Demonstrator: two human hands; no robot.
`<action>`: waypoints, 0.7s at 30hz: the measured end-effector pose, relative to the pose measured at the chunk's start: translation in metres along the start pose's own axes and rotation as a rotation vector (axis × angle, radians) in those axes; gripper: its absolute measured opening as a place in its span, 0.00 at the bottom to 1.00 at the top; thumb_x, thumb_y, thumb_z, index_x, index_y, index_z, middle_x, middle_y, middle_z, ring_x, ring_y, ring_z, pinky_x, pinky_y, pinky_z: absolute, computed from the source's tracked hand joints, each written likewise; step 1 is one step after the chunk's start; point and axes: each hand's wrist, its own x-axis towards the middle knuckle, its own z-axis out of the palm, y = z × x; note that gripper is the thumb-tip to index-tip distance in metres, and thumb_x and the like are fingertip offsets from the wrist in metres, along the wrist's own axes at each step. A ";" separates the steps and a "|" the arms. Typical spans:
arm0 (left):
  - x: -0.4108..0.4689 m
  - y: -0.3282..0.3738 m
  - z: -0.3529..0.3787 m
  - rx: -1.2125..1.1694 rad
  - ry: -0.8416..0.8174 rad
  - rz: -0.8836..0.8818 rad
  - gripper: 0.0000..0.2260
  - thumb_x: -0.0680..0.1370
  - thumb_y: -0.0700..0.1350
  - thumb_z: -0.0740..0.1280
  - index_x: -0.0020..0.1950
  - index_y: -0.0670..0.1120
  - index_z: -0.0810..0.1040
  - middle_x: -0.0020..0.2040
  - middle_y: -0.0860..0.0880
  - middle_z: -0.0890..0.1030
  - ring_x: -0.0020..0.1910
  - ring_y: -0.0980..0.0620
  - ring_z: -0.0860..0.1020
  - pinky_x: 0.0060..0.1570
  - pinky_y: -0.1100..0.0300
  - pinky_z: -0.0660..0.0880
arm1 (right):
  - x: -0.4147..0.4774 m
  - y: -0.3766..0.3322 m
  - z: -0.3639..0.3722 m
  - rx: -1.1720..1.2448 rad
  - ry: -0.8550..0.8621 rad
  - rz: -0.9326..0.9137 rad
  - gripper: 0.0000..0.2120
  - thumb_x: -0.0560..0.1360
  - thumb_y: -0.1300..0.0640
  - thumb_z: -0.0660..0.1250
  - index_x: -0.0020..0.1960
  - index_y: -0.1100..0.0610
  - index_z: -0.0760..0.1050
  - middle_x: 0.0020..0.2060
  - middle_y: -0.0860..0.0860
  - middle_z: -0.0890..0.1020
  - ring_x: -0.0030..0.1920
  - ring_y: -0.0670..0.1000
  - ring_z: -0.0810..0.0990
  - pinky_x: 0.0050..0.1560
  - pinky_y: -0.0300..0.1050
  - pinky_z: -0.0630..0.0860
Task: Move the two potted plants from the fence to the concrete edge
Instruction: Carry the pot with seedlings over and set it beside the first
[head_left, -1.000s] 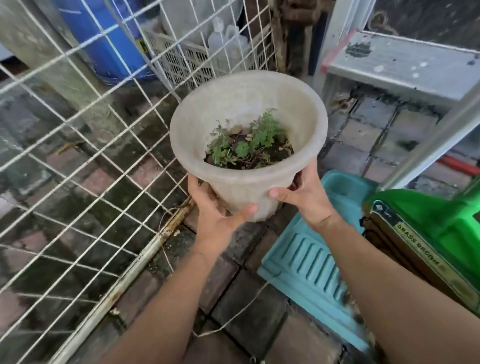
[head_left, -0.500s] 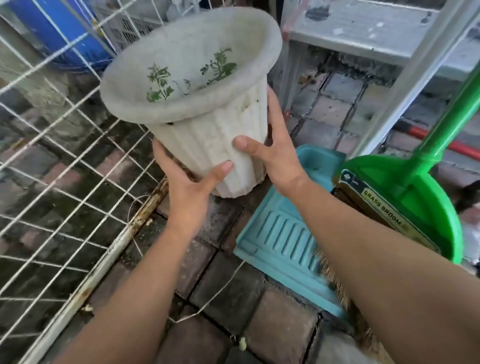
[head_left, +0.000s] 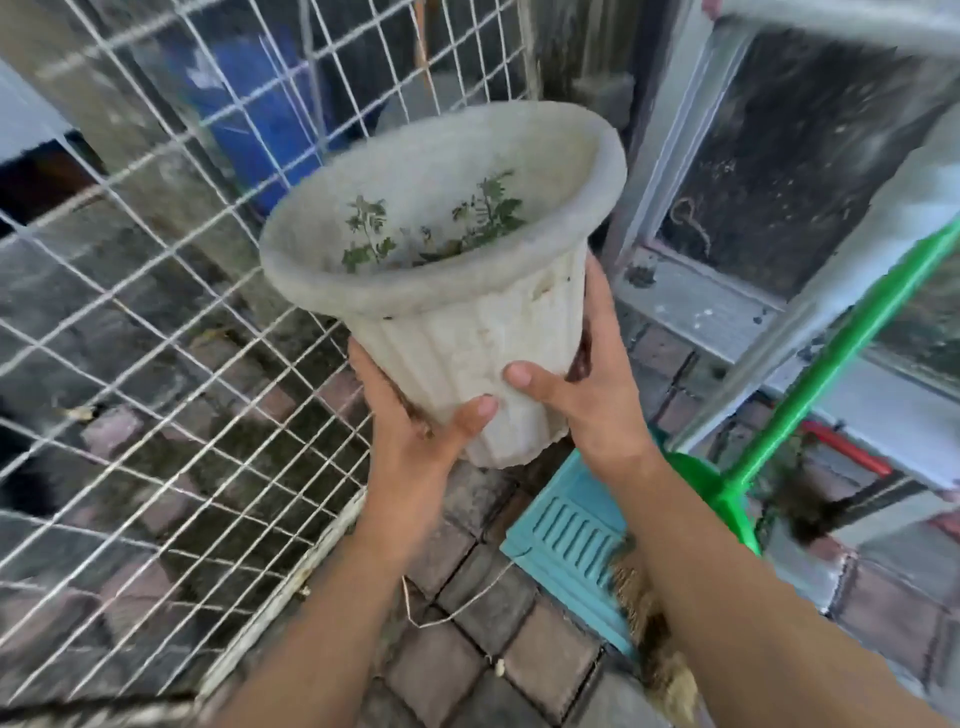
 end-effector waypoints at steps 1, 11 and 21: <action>-0.006 0.038 0.000 -0.023 -0.013 -0.008 0.52 0.76 0.37 0.79 0.85 0.65 0.48 0.82 0.58 0.71 0.79 0.53 0.73 0.72 0.48 0.78 | -0.001 -0.035 0.005 0.007 -0.027 -0.001 0.54 0.65 0.41 0.85 0.83 0.48 0.60 0.78 0.53 0.71 0.80 0.59 0.68 0.77 0.68 0.68; -0.092 0.471 0.047 0.043 0.106 -0.090 0.52 0.74 0.42 0.78 0.87 0.56 0.46 0.84 0.51 0.68 0.77 0.54 0.75 0.70 0.57 0.79 | -0.032 -0.454 0.037 0.089 -0.150 0.061 0.57 0.63 0.40 0.85 0.82 0.47 0.56 0.77 0.54 0.67 0.81 0.59 0.65 0.79 0.67 0.66; -0.232 0.733 0.056 0.150 0.405 0.141 0.47 0.77 0.55 0.75 0.87 0.55 0.48 0.84 0.48 0.67 0.81 0.42 0.71 0.76 0.34 0.72 | -0.107 -0.719 0.094 0.120 -0.427 -0.153 0.49 0.66 0.49 0.81 0.80 0.31 0.60 0.77 0.36 0.70 0.76 0.38 0.71 0.69 0.37 0.76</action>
